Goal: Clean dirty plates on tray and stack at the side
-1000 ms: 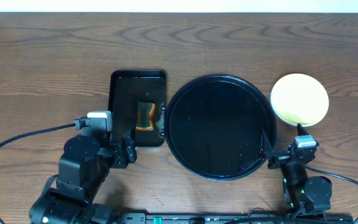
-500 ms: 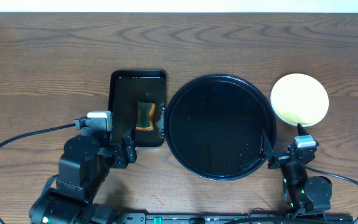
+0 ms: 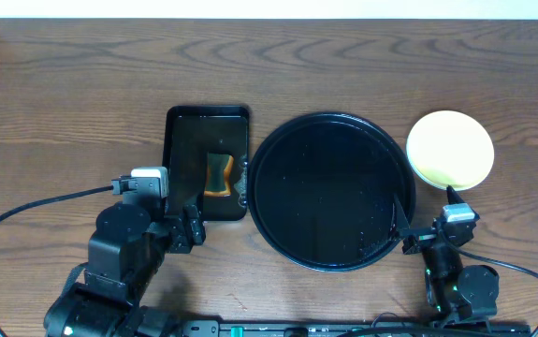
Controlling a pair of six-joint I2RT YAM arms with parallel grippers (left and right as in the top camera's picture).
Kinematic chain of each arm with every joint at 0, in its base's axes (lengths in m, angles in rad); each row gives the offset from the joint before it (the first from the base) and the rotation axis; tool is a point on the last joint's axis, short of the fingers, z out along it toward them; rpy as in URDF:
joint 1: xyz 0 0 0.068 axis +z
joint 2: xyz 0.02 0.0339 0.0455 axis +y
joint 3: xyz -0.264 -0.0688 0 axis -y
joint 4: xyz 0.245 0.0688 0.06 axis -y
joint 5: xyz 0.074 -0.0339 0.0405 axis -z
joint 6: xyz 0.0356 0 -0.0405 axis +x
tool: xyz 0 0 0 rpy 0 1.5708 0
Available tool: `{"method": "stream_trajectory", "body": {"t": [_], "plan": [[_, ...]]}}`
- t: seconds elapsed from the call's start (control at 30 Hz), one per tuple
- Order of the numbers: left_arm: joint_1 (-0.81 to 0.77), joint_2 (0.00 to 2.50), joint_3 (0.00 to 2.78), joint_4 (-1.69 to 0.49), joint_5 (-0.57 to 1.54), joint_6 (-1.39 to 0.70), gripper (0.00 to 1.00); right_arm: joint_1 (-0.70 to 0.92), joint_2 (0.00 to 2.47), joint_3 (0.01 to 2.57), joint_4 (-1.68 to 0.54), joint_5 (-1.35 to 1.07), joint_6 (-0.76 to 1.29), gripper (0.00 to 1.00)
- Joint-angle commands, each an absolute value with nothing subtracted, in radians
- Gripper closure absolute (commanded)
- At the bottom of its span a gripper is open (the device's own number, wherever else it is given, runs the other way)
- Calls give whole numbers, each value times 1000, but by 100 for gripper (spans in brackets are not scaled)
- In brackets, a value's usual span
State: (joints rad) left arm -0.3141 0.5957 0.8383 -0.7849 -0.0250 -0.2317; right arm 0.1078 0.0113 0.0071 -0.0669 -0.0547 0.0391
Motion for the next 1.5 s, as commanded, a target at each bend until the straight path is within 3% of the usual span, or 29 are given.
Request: {"method": "stream_trajectory", "body": {"t": [0.0, 0.23, 0.53, 0.97, 1.3, 1.47], "plan": [[-307, 595, 826, -784, -19, -234, 16, 119, 5, 6, -72, -49, 21, 1], [-266, 585, 822, -817, -18, -234, 16, 119, 5, 6, -72, -49, 21, 1], [-66, 419, 651, -752, -7, -233, 16, 119, 5, 6, -72, -49, 21, 1], [-16, 91, 252, -350, -7, -234, 16, 119, 5, 6, -72, -49, 21, 1], [-9, 1, 14, 88, -8, -211, 16, 119, 5, 6, -72, -49, 21, 1], [-9, 1, 4, 75, -7, -126, 16, 119, 5, 6, -72, -49, 21, 1]]}}
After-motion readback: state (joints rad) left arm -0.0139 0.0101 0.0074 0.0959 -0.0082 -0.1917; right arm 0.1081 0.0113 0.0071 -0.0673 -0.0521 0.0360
